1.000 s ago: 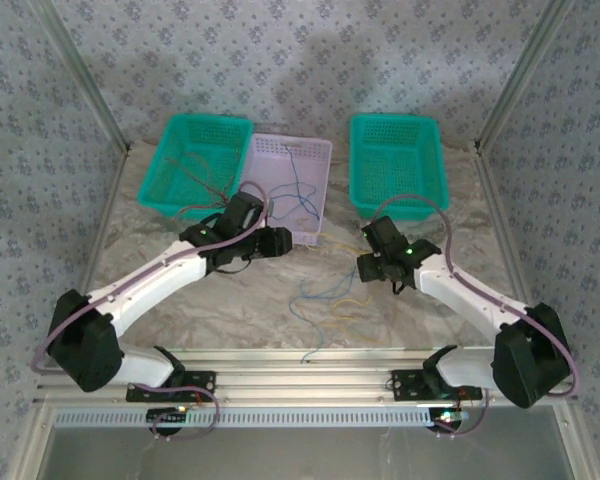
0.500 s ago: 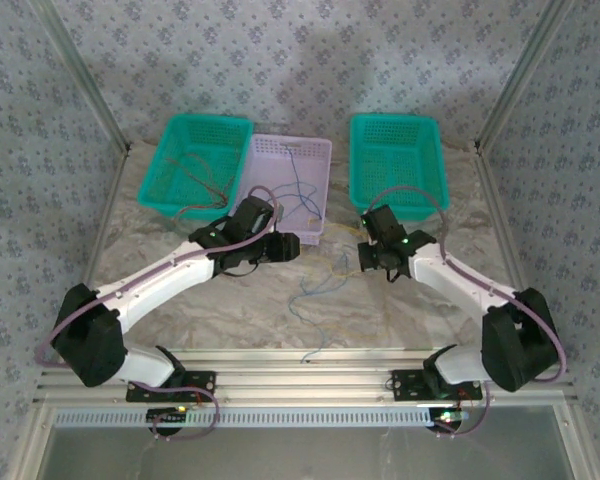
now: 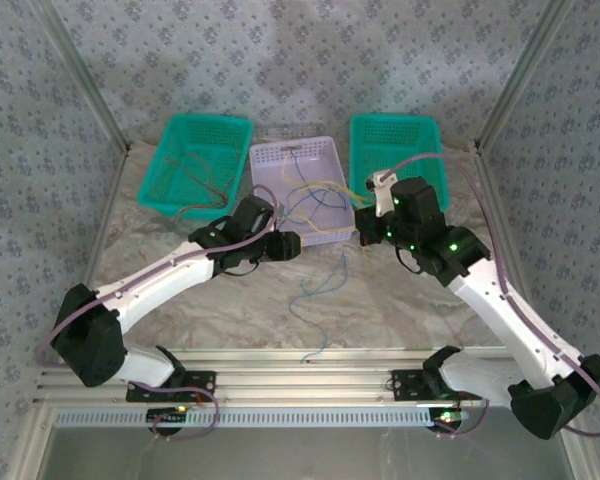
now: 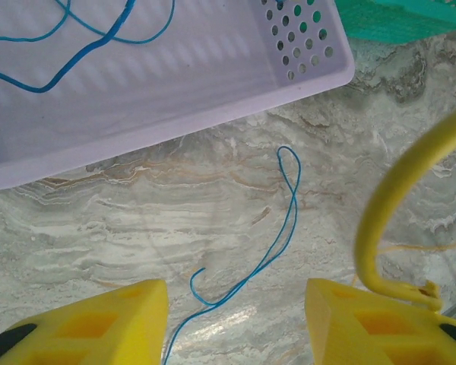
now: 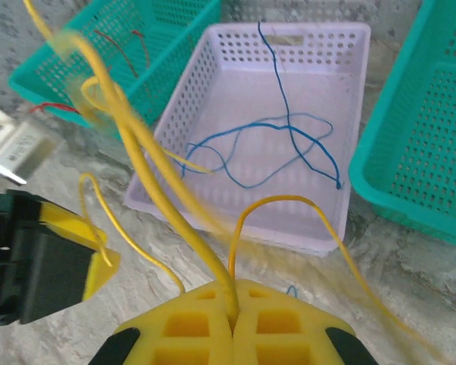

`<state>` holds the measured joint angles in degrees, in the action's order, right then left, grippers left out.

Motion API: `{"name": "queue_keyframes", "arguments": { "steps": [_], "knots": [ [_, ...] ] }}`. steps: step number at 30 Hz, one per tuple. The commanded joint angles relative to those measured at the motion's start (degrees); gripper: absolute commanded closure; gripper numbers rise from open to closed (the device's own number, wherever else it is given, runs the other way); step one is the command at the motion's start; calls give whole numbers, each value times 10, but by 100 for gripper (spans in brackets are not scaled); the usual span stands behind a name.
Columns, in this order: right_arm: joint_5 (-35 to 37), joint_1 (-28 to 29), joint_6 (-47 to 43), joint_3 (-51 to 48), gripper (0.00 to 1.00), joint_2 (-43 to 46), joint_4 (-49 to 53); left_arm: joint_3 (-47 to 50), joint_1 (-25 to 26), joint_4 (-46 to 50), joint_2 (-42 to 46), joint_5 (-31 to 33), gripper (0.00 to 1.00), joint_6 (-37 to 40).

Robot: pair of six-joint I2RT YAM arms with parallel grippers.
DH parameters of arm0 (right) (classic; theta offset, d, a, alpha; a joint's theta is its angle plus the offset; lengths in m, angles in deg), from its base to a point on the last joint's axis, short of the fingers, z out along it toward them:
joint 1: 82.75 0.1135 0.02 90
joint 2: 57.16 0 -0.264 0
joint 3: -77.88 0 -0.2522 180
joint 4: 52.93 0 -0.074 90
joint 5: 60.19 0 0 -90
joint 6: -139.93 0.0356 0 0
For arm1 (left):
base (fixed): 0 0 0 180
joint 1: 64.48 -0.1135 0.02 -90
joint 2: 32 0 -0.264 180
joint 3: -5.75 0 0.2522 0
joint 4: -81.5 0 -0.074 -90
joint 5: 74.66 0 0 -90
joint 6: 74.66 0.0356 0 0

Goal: Untangle the cables

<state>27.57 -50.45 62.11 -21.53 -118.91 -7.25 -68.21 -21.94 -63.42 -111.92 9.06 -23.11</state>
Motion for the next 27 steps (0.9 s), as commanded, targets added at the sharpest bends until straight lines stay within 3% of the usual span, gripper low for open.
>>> {"name": "queue_keyframes", "arguments": {
  "steps": [1,7,13,22,23,27],
  "knots": [
    [-34,3,-7,10,100,-12,3,-18,5,-15,8,-14,50,4],
    [-107,0,11,6,100,-4,-19,7,5,-58,41,-39,50,-6],
    [-152,-19,37,-1,100,19,-59,15,14,-200,116,-107,48,-26],
    [-142,-22,71,-17,100,19,-84,15,50,-335,178,-151,45,-66],
    [-140,-23,76,-20,100,21,-87,15,57,-345,182,-150,40,-68],
    [-137,-25,87,-28,100,22,-99,15,79,-358,187,-138,38,-69]
  ]
}}
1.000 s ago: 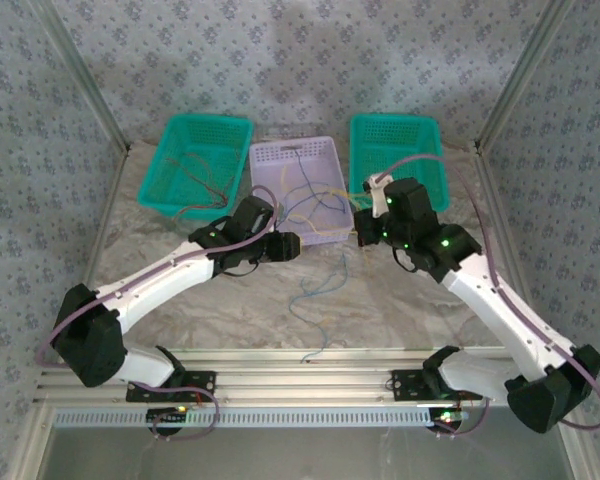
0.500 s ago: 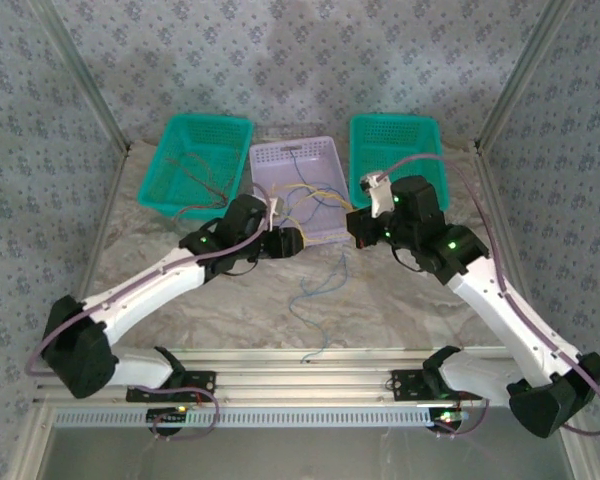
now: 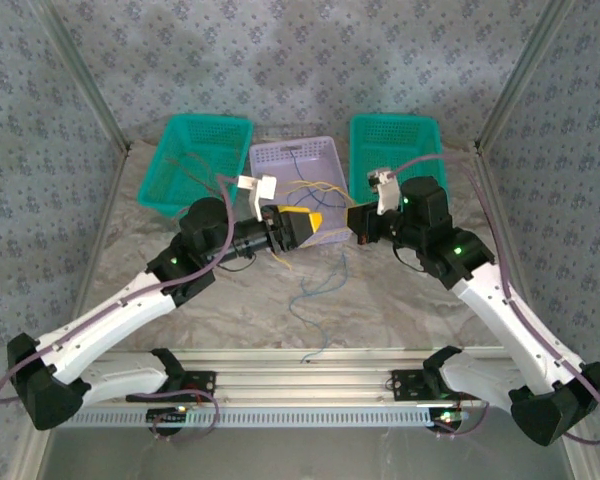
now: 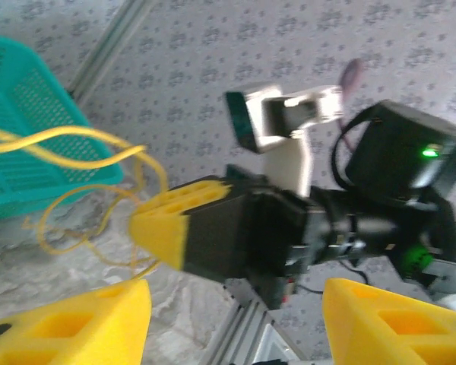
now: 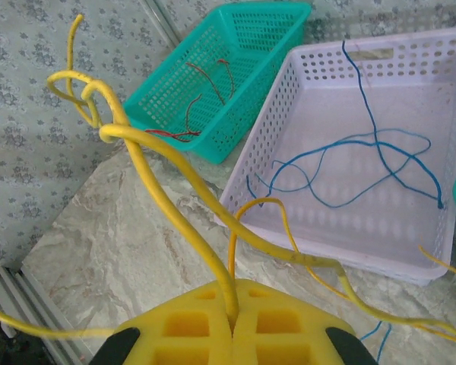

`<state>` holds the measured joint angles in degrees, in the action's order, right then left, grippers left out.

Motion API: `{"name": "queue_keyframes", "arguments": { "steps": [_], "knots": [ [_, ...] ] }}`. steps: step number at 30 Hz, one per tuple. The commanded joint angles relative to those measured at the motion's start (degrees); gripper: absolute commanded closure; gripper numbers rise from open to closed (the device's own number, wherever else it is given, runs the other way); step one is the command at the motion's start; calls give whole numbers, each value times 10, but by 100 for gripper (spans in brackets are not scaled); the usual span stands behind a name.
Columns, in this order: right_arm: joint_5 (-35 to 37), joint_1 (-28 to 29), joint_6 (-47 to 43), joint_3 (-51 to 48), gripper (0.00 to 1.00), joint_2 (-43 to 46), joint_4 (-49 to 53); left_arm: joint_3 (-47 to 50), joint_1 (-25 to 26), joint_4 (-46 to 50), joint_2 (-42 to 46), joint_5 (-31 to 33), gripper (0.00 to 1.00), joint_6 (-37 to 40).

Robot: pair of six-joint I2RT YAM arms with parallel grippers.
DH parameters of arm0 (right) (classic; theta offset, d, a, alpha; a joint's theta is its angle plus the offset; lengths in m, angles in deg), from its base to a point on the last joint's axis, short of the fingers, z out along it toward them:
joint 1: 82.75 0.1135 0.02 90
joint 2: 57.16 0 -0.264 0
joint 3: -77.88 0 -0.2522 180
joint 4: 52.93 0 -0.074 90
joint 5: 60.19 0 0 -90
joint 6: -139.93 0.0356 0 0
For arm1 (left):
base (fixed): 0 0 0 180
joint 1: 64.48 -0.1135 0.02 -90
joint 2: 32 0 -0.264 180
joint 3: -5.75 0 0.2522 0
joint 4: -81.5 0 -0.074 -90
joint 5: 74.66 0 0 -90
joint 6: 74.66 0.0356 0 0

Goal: Untangle the cables

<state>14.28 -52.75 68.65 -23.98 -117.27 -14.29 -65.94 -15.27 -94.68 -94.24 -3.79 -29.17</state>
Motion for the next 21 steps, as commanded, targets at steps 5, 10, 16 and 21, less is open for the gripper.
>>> {"name": "queue_keyframes", "arguments": {
  "steps": [5,10,16,21],
  "knots": [
    [-19,-1,37,-7,100,0,-44,-7,25,-46,-16,-16,38,-9],
    [-23,-10,33,5,100,7,-32,-7,31,61,-39,-10,38,54],
    [-66,-11,17,25,100,4,-9,-7,30,196,-41,53,38,133],
    [-73,-6,14,29,100,0,-5,-7,30,248,-68,80,39,151]
  ]
}}
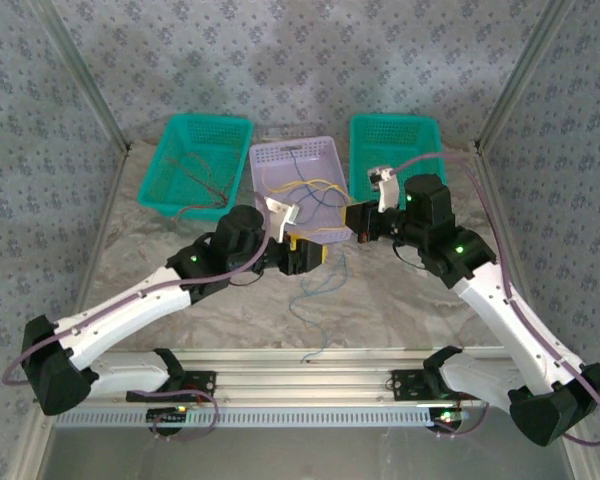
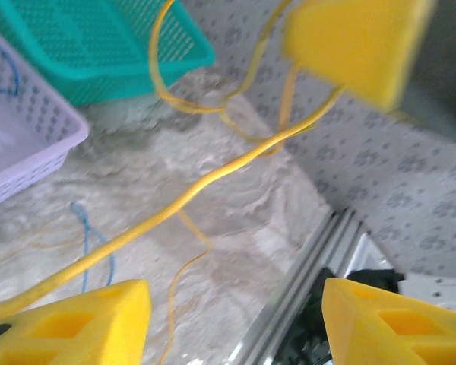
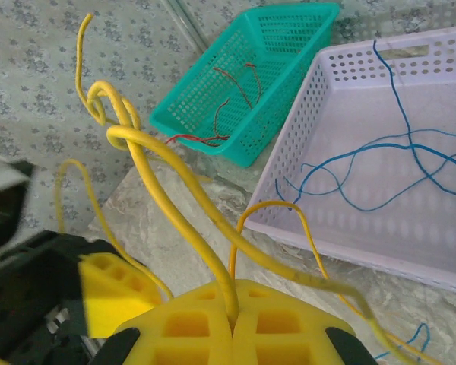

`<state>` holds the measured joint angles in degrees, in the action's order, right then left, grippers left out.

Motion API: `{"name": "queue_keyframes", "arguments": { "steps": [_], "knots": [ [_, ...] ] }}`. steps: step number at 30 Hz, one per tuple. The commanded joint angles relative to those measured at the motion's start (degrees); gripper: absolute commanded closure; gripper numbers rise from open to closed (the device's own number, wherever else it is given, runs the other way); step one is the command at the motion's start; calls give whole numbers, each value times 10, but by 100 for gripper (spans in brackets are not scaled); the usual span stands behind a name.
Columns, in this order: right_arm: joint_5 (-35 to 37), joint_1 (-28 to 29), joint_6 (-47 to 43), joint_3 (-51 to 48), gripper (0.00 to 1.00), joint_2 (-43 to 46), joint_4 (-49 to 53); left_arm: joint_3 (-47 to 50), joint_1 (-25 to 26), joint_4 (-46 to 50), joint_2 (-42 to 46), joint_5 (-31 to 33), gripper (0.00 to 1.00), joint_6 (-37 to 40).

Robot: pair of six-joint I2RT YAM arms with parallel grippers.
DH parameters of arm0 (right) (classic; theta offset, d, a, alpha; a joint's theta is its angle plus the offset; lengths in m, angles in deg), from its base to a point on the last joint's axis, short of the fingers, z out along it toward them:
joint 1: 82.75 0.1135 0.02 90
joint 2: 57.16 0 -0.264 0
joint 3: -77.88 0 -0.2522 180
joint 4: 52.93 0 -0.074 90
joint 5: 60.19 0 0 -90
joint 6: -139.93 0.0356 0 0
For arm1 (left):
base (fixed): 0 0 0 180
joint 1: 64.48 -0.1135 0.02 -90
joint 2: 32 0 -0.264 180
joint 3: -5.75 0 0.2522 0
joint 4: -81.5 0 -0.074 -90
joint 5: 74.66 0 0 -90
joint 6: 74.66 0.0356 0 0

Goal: Untangle the cables

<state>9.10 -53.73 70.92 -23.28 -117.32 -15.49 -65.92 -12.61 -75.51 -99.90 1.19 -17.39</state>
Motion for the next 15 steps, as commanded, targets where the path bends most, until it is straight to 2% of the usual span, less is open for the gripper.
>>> {"name": "queue_keyframes", "arguments": {
  "steps": [1,5,9,11,15],
  "knots": [
    [-23,4,-9,23,100,0,10,-8,3,60,-11,45,39,31],
    [-34,12,-10,19,100,-4,6,-8,-3,47,7,91,39,-5],
    [-31,17,-12,8,100,-12,3,-8,-4,-83,63,91,37,-74],
    [-36,18,-2,1,100,-14,-10,-8,-4,-138,87,100,31,-105],
    [-40,25,15,-11,100,-15,-36,-8,-3,-180,78,84,30,-140]
  ]
}}
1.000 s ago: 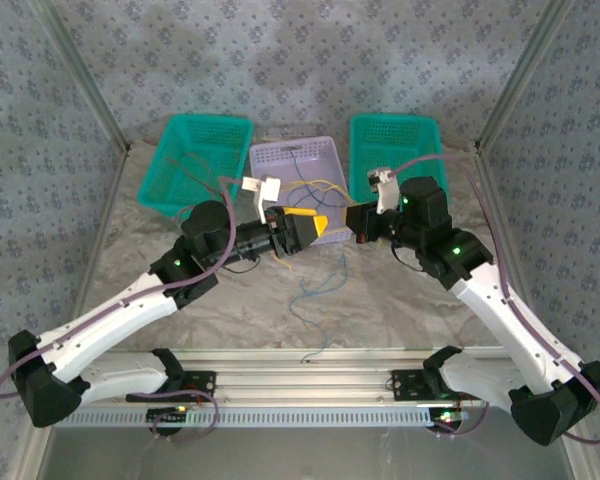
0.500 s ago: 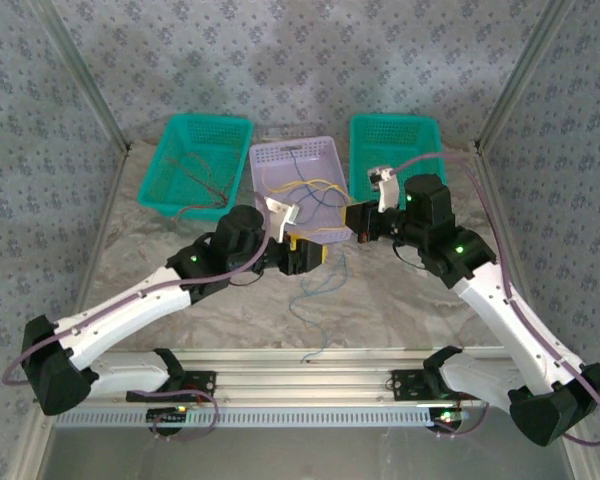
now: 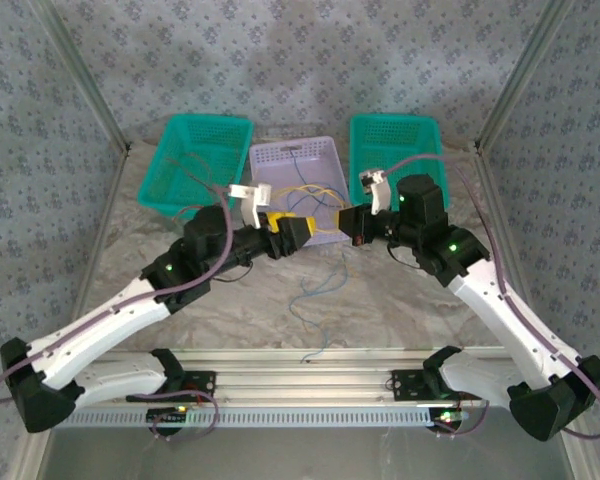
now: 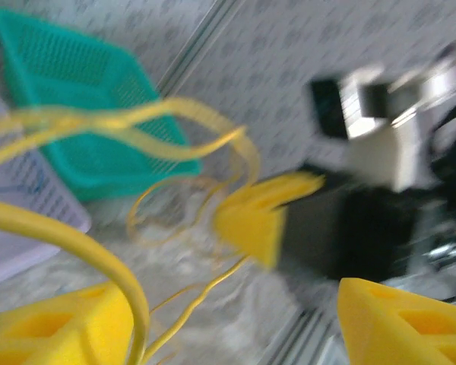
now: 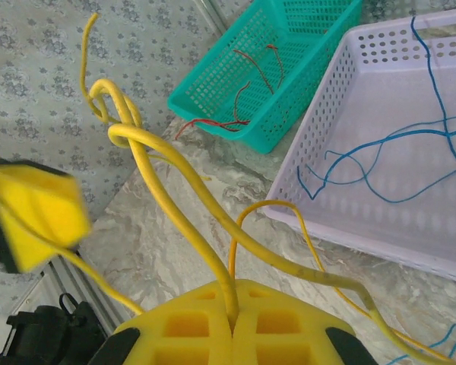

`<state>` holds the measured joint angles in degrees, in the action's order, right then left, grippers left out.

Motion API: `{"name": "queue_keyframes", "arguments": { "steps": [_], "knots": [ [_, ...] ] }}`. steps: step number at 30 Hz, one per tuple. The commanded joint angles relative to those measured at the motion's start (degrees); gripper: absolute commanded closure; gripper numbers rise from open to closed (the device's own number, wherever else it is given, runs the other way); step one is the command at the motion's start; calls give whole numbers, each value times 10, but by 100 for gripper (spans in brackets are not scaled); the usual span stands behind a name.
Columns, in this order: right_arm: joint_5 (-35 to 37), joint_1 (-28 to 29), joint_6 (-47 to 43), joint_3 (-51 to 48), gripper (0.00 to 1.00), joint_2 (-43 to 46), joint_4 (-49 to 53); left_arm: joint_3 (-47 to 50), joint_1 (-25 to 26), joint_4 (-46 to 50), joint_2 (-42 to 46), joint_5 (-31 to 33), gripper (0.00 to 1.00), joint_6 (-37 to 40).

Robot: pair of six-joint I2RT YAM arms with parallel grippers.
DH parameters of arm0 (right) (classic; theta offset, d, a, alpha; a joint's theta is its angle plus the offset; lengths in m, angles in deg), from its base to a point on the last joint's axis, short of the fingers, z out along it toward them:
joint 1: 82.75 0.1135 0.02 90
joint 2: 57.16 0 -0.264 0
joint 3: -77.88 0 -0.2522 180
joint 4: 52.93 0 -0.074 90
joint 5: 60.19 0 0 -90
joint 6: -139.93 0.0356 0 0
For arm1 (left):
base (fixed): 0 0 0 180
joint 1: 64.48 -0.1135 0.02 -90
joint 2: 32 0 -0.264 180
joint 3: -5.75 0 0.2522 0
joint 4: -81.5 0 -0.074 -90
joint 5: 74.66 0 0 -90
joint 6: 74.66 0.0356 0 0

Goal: Untangle the cables

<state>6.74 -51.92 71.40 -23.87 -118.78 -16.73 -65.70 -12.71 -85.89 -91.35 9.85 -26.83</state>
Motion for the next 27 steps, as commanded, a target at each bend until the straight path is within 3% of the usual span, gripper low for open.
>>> {"name": "queue_keyframes", "arguments": {
  "steps": [1,11,12,13,17,22,27],
  "knots": [
    [-15,9,11,-4,100,0,-26,-10,-2,-78,-15,-8,30,-51],
    [12,10,24,-16,100,27,-43,-10,-1,-32,-31,-6,33,-42],
    [17,9,24,-16,100,28,-40,227,-1,-29,-31,-6,36,-42],
    [23,7,25,-16,100,29,-38,172,-1,-30,-32,-9,42,-40],
    [37,2,44,-23,100,30,-46,168,-1,-16,-38,-17,65,-31],
    [23,9,47,-27,100,19,-54,168,-1,-11,-36,-6,67,-33],
    [7,12,43,-24,100,13,-48,168,-1,-11,-18,16,78,-26]
  ]
}}
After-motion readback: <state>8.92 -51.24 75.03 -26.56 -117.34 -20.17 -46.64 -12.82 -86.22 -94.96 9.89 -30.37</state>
